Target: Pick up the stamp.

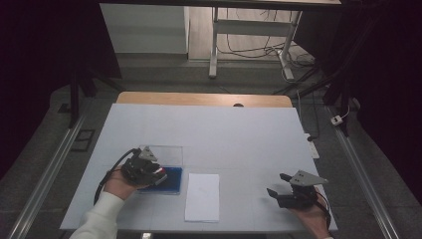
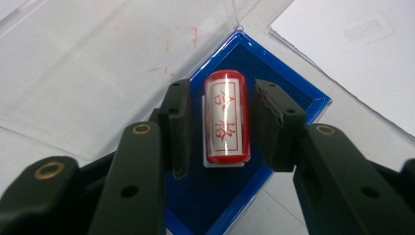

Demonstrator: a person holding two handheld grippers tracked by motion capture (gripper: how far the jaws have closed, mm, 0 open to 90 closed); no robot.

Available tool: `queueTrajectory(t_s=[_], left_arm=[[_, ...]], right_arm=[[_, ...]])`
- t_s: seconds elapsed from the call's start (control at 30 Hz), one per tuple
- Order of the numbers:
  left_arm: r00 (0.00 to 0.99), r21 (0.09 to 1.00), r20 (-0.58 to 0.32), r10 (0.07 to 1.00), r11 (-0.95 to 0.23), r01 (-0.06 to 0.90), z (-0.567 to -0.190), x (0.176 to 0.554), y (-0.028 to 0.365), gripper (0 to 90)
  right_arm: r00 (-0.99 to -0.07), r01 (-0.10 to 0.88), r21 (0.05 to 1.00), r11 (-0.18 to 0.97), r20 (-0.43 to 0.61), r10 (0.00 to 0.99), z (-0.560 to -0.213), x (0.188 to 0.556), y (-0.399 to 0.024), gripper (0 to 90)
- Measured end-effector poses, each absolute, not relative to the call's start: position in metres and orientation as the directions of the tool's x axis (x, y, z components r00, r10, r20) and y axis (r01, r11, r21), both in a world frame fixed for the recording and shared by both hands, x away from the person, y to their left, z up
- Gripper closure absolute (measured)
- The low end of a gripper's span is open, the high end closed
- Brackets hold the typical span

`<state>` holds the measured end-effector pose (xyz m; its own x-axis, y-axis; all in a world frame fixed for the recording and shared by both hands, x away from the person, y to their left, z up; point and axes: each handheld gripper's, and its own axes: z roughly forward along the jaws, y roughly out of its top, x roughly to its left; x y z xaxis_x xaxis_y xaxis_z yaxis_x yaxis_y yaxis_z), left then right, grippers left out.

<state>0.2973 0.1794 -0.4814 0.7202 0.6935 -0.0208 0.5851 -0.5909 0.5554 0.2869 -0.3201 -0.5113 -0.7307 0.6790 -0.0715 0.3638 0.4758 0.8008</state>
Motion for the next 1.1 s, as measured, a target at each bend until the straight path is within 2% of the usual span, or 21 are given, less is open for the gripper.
queueTrajectory(t_s=[0.17, 0.3, 0.6, 1.1], left_arm=[[0.722, 0.556, -0.025, 0.691, -0.591, 0.585, -0.481, 0.298, 0.18, 67.8], [0.723, 0.557, -0.026, 0.691, -0.59, 0.584, -0.481, 0.298, 0.181, 69.4], [0.717, 0.557, -0.032, 0.696, -0.584, 0.591, -0.481, 0.298, 0.181, 70.4], [0.71, 0.606, -0.073, 0.7, -0.534, 0.589, -0.472, 0.293, 0.193, 70.4]], right_arm=[[-0.726, 0.364, 0.802, 0.473, -0.074, 0.683, -0.511, 0.286, -0.321, 24.4], [-0.722, 0.365, 0.803, 0.47, -0.074, 0.688, -0.511, 0.287, -0.322, 24.4], [-0.728, 0.36, 0.801, 0.477, -0.078, 0.681, -0.511, 0.286, -0.321, 24.3], [-0.73, 0.364, 0.797, 0.483, -0.078, 0.679, -0.511, 0.286, -0.319, 24.4]])
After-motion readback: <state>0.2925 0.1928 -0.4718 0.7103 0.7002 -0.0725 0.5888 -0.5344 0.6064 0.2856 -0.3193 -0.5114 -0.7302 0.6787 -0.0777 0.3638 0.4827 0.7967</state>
